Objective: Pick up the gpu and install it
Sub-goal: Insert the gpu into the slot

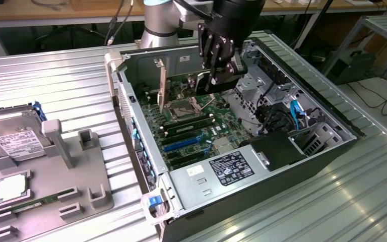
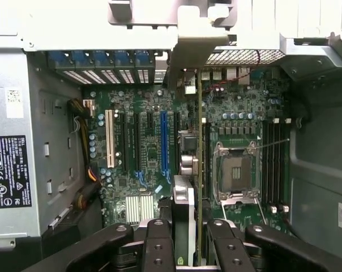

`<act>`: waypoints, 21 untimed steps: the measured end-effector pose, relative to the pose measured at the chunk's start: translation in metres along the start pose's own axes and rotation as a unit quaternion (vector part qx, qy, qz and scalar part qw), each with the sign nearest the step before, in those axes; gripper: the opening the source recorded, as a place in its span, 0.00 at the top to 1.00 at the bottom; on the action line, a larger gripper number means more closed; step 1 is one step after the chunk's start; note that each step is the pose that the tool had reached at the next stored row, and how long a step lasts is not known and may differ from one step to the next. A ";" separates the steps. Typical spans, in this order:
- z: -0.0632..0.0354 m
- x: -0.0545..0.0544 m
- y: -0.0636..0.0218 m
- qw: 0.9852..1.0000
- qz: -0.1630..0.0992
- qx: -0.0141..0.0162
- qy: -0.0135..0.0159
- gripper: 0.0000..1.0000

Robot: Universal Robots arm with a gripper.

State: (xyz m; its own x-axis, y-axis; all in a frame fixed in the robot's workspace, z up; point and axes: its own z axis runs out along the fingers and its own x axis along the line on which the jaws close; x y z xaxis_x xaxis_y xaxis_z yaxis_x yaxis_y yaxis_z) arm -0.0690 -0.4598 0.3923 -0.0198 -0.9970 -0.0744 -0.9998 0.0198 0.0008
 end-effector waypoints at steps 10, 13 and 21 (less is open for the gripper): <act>0.0141 0.001 -0.0004 1.000 0.000 0.000 -0.001 0.72; 0.0189 0.001 -0.0004 1.000 0.000 0.000 -0.003 0.72; 0.0307 0.002 -0.0004 1.000 0.000 0.000 -0.006 0.72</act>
State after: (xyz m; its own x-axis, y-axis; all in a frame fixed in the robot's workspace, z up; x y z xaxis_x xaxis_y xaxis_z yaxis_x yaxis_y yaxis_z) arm -0.0686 -0.4599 0.3615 -0.0198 -0.9960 -0.0866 -0.9998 0.0198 0.0010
